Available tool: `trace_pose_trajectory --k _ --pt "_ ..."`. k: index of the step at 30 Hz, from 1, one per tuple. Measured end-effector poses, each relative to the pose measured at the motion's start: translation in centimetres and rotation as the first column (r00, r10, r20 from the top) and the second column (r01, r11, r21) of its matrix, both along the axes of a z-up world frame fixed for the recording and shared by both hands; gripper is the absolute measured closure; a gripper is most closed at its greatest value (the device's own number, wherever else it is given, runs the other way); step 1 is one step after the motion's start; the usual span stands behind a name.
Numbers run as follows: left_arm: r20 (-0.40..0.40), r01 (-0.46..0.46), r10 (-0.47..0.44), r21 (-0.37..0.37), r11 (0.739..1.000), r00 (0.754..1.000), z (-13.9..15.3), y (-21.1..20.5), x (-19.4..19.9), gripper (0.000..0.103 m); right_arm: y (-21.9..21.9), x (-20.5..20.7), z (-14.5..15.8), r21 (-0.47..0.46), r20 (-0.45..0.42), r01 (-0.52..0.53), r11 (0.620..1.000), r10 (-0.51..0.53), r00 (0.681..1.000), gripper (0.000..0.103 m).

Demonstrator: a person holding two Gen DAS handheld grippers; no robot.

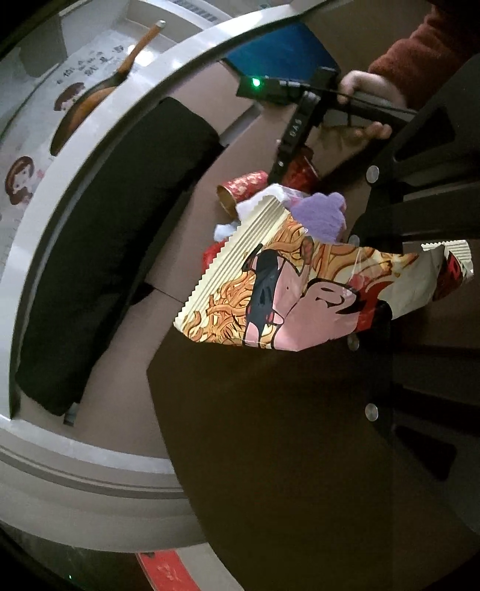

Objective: Collect trash
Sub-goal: 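Lift the snack bag with the left gripper while the right gripper carries the red can over the bin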

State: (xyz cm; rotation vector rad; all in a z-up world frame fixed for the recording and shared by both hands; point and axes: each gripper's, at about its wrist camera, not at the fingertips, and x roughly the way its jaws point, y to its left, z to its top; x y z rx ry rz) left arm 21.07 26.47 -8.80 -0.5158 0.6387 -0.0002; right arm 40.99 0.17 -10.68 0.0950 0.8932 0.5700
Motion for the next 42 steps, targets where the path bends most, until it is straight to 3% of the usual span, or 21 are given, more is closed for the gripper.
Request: trace_pose_trajectory --k 4,6,10,16,18,19,20,27,30,37,42 --pt "0.005 -0.003 0.003 0.007 1.000 1.000 0.0 0.2 -0.3 0.091 1.5 -0.4 0.6 -0.067 -0.016 -0.061 0.996 0.060 0.998 0.043" --pt "0.003 -0.002 0.002 0.003 1.000 1.000 -0.2 0.0 -0.2 0.091 2.0 -1.5 0.7 -0.116 0.015 -0.123 0.986 0.126 0.992 0.036" --pt "-0.002 -0.002 0.002 0.001 1.000 1.000 -0.3 -0.2 0.2 0.091 1.2 -2.9 0.4 -0.102 0.084 -0.162 0.982 0.170 0.982 0.034" --pt "-0.012 -0.005 0.005 0.010 1.000 1.000 -0.2 -0.4 0.1 0.091 0.7 0.0 -0.6 0.013 -0.033 -0.116 0.993 0.116 0.993 0.031" --pt "-0.021 -0.010 0.010 0.001 1.000 1.000 -0.4 -0.3 0.3 0.091 0.9 1.0 -1.4 0.055 -0.099 -0.125 0.991 0.130 0.987 0.024" --pt "-0.028 -0.011 0.011 -0.006 1.000 1.000 -0.6 -0.2 0.5 0.091 1.2 1.7 -2.3 0.079 -0.169 -0.139 0.987 0.150 0.974 0.024" --pt "-0.031 -0.011 0.011 -0.010 1.000 0.999 -0.7 -0.2 0.6 0.091 1.5 1.8 -2.6 0.078 -0.169 -0.147 0.986 0.159 0.973 0.026" --pt "0.003 -0.013 0.013 0.049 0.999 1.000 0.2 -1.1 0.3 0.091 3.1 -2.4 -0.2 -0.169 0.069 -0.117 0.979 0.131 0.989 0.028" --pt "0.027 -0.008 0.006 0.090 0.996 1.000 1.4 -2.3 0.1 0.091 2.6 -4.3 1.6 -0.219 0.145 -0.096 0.971 0.129 0.981 0.028" --pt "0.104 -0.001 -0.018 0.183 0.983 0.994 5.9 -5.8 0.0 0.091 -0.7 -7.8 8.1 -0.157 0.266 -0.028 0.987 0.069 0.961 0.028" --pt "0.182 0.015 -0.061 0.247 0.969 0.981 10.0 -9.2 -0.1 0.091 -4.0 -10.9 13.1 -0.120 0.381 0.009 0.993 0.038 0.924 0.028"
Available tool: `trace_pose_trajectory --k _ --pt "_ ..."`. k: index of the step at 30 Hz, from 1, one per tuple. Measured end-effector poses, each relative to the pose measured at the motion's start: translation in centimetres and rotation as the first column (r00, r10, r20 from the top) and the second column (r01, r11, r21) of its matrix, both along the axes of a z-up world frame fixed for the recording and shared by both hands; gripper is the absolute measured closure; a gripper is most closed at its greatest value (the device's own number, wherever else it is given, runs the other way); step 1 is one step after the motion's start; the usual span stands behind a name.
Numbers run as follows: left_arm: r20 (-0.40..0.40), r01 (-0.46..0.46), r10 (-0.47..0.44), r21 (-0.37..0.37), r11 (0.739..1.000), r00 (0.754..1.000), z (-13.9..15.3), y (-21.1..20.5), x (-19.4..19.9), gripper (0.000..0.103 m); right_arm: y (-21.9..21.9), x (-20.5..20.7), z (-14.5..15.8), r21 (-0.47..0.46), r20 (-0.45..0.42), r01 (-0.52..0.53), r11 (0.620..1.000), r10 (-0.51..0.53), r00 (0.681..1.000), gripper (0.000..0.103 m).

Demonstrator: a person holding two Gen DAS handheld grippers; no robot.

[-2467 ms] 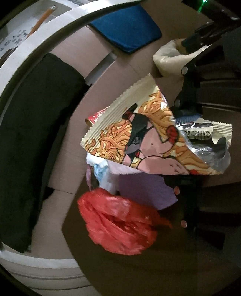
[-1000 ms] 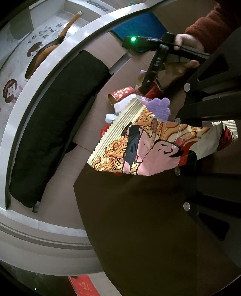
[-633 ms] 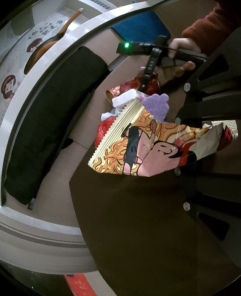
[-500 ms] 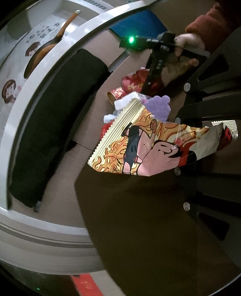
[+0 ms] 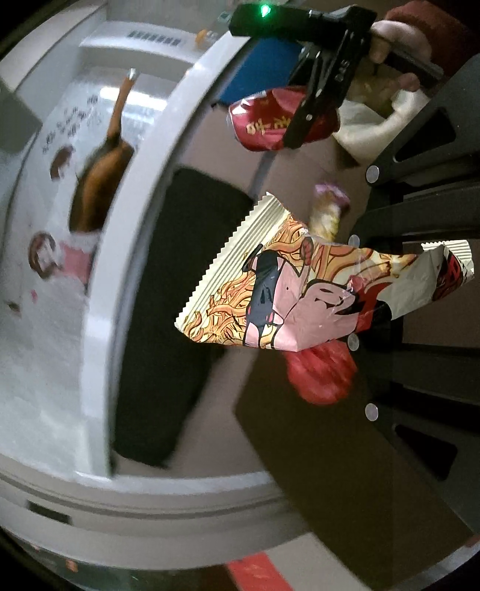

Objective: Collect trash
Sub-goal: 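Lift the snack bag with the left gripper while the right gripper carries the red can over the bin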

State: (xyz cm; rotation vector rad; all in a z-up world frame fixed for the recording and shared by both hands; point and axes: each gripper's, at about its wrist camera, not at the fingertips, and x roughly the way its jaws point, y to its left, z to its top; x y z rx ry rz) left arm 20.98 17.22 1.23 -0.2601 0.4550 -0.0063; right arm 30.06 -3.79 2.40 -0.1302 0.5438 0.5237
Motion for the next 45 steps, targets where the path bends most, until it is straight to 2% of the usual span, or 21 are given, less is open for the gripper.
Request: trace_pose_trajectory --k 4,9,14,21,25,31,45 --pt "0.070 0.067 -0.070 0.038 0.997 0.995 3.0 -4.0 0.4 0.091 -3.7 -2.6 3.2 0.035 0.071 0.036 0.999 -0.038 0.997 0.028" --pt "0.110 0.168 -0.171 0.033 0.985 0.979 5.3 -9.0 1.2 0.091 -9.5 -4.7 6.0 0.070 0.127 0.105 0.992 -0.113 0.985 0.028" --pt "0.113 0.250 -0.253 0.041 0.967 0.961 5.9 -13.6 2.1 0.091 -15.2 -6.4 7.4 0.079 0.161 0.196 0.977 -0.207 0.965 0.028" --pt "0.098 0.365 -0.369 0.059 0.929 0.924 6.0 -21.1 4.2 0.091 -20.3 -7.4 8.2 0.084 0.185 0.297 0.951 -0.308 0.933 0.028" --pt "0.073 0.410 -0.415 0.074 0.909 0.907 5.1 -24.3 5.3 0.091 -23.3 -7.7 7.5 0.110 0.154 0.335 0.936 -0.349 0.924 0.028" --pt "0.027 0.440 -0.444 0.102 0.892 0.895 3.1 -27.9 6.4 0.091 -26.0 -7.4 5.6 0.118 0.116 0.382 0.917 -0.395 0.911 0.028" --pt "-0.048 0.485 -0.483 0.106 0.868 0.874 -0.9 -30.5 7.7 0.091 -28.2 -6.6 1.1 0.139 0.022 0.412 0.901 -0.419 0.908 0.028"
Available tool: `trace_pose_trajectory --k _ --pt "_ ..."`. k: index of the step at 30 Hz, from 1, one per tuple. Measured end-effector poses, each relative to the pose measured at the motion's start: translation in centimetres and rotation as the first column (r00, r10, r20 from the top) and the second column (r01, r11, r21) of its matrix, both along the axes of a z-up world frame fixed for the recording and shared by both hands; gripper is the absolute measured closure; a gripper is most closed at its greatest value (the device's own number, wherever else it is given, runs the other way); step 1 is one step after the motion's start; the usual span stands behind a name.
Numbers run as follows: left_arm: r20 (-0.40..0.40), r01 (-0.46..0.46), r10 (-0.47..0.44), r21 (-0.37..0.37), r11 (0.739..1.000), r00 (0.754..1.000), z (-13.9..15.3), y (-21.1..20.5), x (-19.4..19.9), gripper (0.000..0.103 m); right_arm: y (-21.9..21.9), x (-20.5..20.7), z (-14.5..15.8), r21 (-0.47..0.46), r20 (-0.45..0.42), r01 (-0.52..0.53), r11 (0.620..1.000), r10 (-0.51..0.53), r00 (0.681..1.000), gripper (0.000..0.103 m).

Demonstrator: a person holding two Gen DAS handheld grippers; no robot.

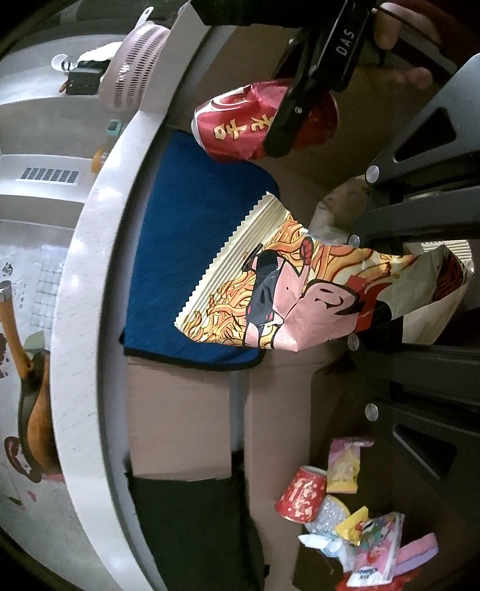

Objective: Collect trash
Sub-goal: 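Lift the snack bag with the left gripper while the right gripper carries the red can over the bin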

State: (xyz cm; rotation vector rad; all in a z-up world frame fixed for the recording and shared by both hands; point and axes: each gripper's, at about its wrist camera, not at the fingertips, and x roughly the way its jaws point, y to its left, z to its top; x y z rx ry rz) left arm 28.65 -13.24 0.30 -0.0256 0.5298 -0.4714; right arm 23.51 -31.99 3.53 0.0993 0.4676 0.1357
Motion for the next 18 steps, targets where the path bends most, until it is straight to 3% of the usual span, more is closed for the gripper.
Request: trace_pose_trajectory --k 16,18 --pt "-0.105 0.078 -0.086 -0.074 0.994 0.991 -3.1 -1.2 3.4 0.091 -1.7 2.4 -2.9 0.047 -0.069 0.002 0.999 0.002 0.998 0.028" --pt "-0.107 0.099 -0.109 -0.102 0.990 0.988 -3.4 -1.2 3.9 0.086 -1.9 2.9 -3.2 0.058 -0.072 0.004 0.998 0.001 0.997 0.028"
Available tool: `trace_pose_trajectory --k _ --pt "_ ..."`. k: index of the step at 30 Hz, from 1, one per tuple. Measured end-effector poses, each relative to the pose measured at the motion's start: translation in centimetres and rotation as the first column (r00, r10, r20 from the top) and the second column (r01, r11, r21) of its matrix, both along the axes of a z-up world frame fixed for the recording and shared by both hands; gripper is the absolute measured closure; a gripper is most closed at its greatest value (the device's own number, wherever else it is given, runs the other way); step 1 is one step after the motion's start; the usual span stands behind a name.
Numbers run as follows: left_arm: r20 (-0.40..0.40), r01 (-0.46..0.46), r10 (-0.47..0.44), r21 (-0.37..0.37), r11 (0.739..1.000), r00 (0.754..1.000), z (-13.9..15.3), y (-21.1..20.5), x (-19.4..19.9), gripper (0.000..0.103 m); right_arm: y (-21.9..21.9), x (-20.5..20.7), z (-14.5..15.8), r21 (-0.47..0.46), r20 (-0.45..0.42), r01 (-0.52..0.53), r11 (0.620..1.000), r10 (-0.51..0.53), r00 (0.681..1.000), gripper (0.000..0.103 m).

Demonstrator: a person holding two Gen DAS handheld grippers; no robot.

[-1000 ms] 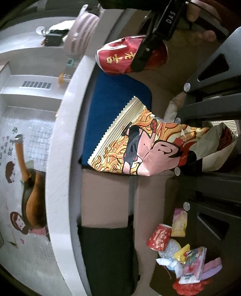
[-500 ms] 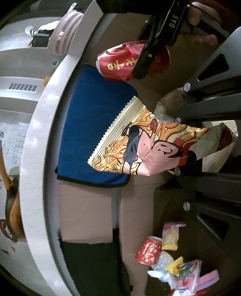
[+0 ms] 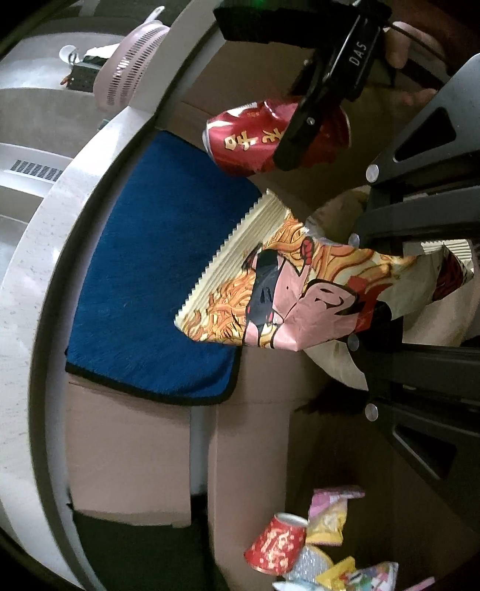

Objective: Collect trash
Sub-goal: 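Lift the snack bag with the left gripper while the right gripper carries the red can over the bin, then open both grippers over the bin to drop the snack bag and can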

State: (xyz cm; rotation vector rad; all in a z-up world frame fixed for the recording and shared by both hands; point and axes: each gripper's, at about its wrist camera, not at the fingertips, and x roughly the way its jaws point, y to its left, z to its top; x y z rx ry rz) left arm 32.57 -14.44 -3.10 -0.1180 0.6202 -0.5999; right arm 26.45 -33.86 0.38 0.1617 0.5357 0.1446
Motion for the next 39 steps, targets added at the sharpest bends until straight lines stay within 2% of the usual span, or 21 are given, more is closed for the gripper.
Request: trace_pose_trajectory --k 1,2,3,8,13,16,19,23,28,34,39 --pt "-0.006 0.011 -0.011 -0.007 1.000 1.000 -0.2 -0.1 0.3 0.081 -0.1 0.2 -0.1 0.007 0.002 0.000 1.000 0.000 1.000 0.028" --pt "-0.024 0.026 -0.026 -0.002 1.000 0.999 -0.6 -0.2 0.8 0.064 -0.3 0.4 -0.2 0.017 0.006 -0.005 1.000 0.005 1.000 0.028" --pt "-0.046 0.034 -0.034 0.006 0.999 0.998 -1.1 -0.3 1.4 0.054 -0.5 0.6 -0.5 0.033 0.010 -0.010 0.999 0.010 1.000 0.027" --pt "-0.113 0.045 -0.043 0.022 0.999 0.993 -2.8 0.0 2.9 0.053 -1.2 1.8 -2.2 0.047 -0.033 0.032 0.998 -0.030 0.999 0.027" --pt "-0.114 0.051 -0.060 -0.081 0.995 0.992 -2.2 1.0 2.8 0.050 -1.3 2.2 -3.1 0.107 -0.039 0.012 0.994 -0.008 0.999 0.027" --pt "-0.116 0.070 -0.085 -0.123 0.990 0.990 -1.6 1.4 2.8 0.050 -0.3 2.5 -2.7 0.057 -0.039 -0.004 0.998 0.006 0.999 0.027" --pt "-0.124 0.069 -0.092 -0.178 0.982 0.988 -1.0 2.0 2.8 0.048 -0.1 2.2 -1.8 0.013 0.012 0.032 0.999 -0.032 0.999 0.026" --pt "-0.118 0.073 -0.100 -0.217 0.974 0.988 0.1 1.8 2.9 0.048 -1.1 1.8 -0.7 0.060 0.016 0.035 0.998 -0.036 0.999 0.026" --pt "-0.059 0.031 -0.041 -0.172 0.985 0.997 1.2 2.5 1.8 0.048 -1.7 0.8 0.1 0.012 0.021 0.077 0.997 -0.077 0.997 0.027" --pt "-0.011 -0.102 0.101 -0.058 0.993 0.995 1.0 7.2 -0.7 0.048 -1.1 0.0 0.3 -0.018 0.001 0.065 0.998 -0.065 0.998 0.038" --pt "0.017 -0.272 0.271 0.035 0.962 0.962 -0.2 14.8 -3.6 0.048 2.3 0.1 -0.1 -0.058 -0.006 -0.008 0.998 0.008 1.000 0.047"
